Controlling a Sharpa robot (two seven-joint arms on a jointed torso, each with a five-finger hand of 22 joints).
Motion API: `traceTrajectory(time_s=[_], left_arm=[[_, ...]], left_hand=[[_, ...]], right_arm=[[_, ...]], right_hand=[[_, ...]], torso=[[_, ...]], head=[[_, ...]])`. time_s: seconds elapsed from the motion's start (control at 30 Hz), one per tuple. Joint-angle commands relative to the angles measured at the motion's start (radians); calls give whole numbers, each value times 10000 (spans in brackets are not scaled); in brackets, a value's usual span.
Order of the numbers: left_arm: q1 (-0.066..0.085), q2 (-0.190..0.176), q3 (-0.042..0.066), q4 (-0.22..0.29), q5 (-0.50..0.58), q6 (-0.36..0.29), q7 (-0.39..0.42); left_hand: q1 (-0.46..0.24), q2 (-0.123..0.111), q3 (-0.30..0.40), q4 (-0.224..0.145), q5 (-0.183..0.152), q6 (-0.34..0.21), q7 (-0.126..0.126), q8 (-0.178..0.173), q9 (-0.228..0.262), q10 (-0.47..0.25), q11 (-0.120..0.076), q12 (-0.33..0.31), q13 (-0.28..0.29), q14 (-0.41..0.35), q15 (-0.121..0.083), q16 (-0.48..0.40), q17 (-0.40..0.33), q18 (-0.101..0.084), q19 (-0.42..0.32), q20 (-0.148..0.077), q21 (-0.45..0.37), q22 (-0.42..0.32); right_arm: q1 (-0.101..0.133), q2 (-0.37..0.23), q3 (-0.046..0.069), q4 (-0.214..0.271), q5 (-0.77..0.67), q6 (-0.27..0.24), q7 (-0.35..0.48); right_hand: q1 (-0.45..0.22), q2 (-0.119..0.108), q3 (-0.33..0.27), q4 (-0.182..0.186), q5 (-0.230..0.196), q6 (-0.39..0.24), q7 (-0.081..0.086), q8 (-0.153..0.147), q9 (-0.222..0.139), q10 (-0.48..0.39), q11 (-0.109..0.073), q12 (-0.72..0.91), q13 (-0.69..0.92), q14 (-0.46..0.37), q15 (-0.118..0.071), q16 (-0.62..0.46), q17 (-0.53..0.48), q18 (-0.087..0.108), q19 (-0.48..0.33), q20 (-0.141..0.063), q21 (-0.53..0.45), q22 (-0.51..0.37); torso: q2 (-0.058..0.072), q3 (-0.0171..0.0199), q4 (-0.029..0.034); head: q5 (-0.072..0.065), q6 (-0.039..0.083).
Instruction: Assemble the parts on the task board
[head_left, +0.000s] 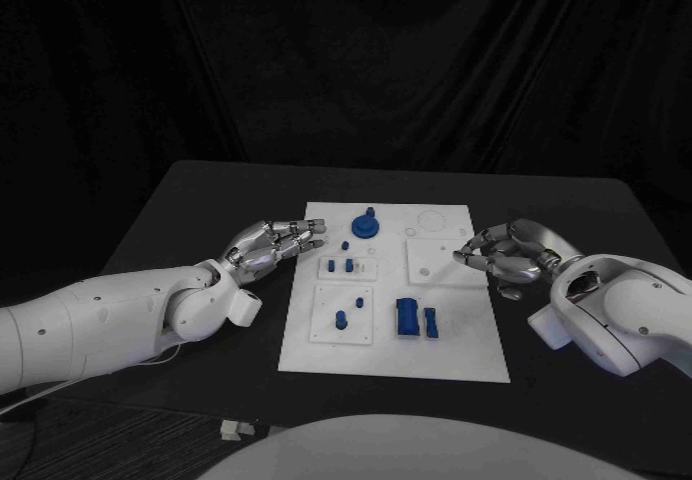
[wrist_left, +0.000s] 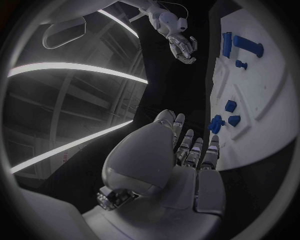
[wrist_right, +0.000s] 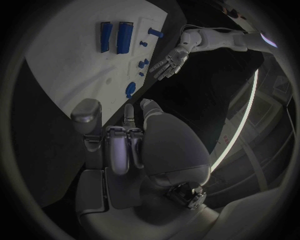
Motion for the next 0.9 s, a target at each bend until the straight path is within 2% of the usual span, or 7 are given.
traceTrajectory(time_s=[0.03, 0.33, 0.4, 0.47, 0.6, 0.63, 0.9], left_arm=[[-13, -18, 10, 94, 29, -155, 460], [-13, -61, 10, 174, 29, -193, 479], [-13, -58, 10, 176, 29, -187, 475], [-13, -53, 9, 174, 29, -178, 468], [-13, -43, 9, 160, 29, -157, 452], [-13, -40, 9, 155, 29, -151, 446], [-13, -23, 9, 137, 29, -104, 399]], left_hand=[[-26, -101, 41, 4, 27, -15, 103, 59, 3, 77, 16, -29, 10, 1, 70, 32, 5, -101, 34, 10, 13, -38], [-31, -116, 45, 5, 26, -9, 100, 63, 5, 79, 10, -32, 9, -5, 59, 24, 3, -103, 12, 2, 1, -68], [-32, -119, 48, 6, 26, -7, 99, 64, 5, 80, 9, -32, 10, -5, 57, 24, 3, -104, 15, 1, 2, -62], [-33, -120, 49, 6, 26, -6, 98, 64, 5, 82, 8, -30, 10, -5, 56, 25, 3, -104, 21, 1, 5, -53], [-33, -120, 49, 6, 26, -6, 98, 64, 5, 82, 8, -30, 10, -5, 56, 25, 3, -104, 21, 1, 5, -53], [-33, -120, 49, 6, 26, -6, 98, 64, 5, 82, 8, -30, 10, -5, 56, 25, 3, -104, 21, 1, 5, -53], [-37, -125, 60, 9, 28, -5, 99, 66, 6, 76, 9, -50, 7, -10, 53, 16, 1, -107, 28, 3, 8, -42]], right_arm=[[-219, -25, -6, -13, -3046, -192, 429], [-735, -20, -8, -1, -5590, 155, 313], [-871, -31, -8, 50, -6095, 311, 242], [-996, -32, -8, 90, -6430, 458, 171], [-1216, -16, -8, 130, -6763, 689, 45], [-1310, -5, -8, 141, -6835, 753, -5], [-1591, 173, -8, 73, -6976, 1033, -240]], right_hand=[[359, -116, -28, -108, -433, 204, 43, -428, -545, 1052, 23, 35, 2633, 901, 57, 47, 1874, -174, -6, 88, 217, 1205], [763, -369, -400, -176, -2760, 930, -92, -378, -990, 1052, -124, 35, 2633, 926, -48, 94, 2007, -196, -29, 34, 504, 1256], [1040, -628, -33, -59, -4043, 1195, -221, 82, -793, 1052, -232, 35, 2633, 941, -137, 122, 2088, -224, -28, -34, 702, 1296], [1116, -923, 301, 165, -4482, 1186, -300, 515, -518, 1052, -312, 35, 2633, 943, -219, 126, 2100, -247, -22, -84, 847, 1324], [1206, -1357, 585, 577, -4604, 879, -429, 1910, 496, 1052, -420, 35, 2633, 945, -283, 132, 2120, -261, -53, -177, 946, 1336], [1151, -1429, 592, 664, -4621, 575, -490, 2676, 1109, 1052, -455, 35, 2633, 946, -327, 134, 2125, -267, -61, -208, 987, 1338], [796, -1539, 471, 699, -4624, 145, -661, 4071, 2291, 1052, -548, 35, 2633, 950, -402, 139, 2145, -257, -89, -284, 1004, 1327]], torso=[[-1, -2, 2], [27, -3, 3], [19, -3, -1], [20, -1, 1], [18, 4, -5], [15, 3, -7], [12, 0, -7]], head=[[36, 0], [31, 0], [37, 0], [21, 0], [9, 0], [14, 0], [15, 0]])
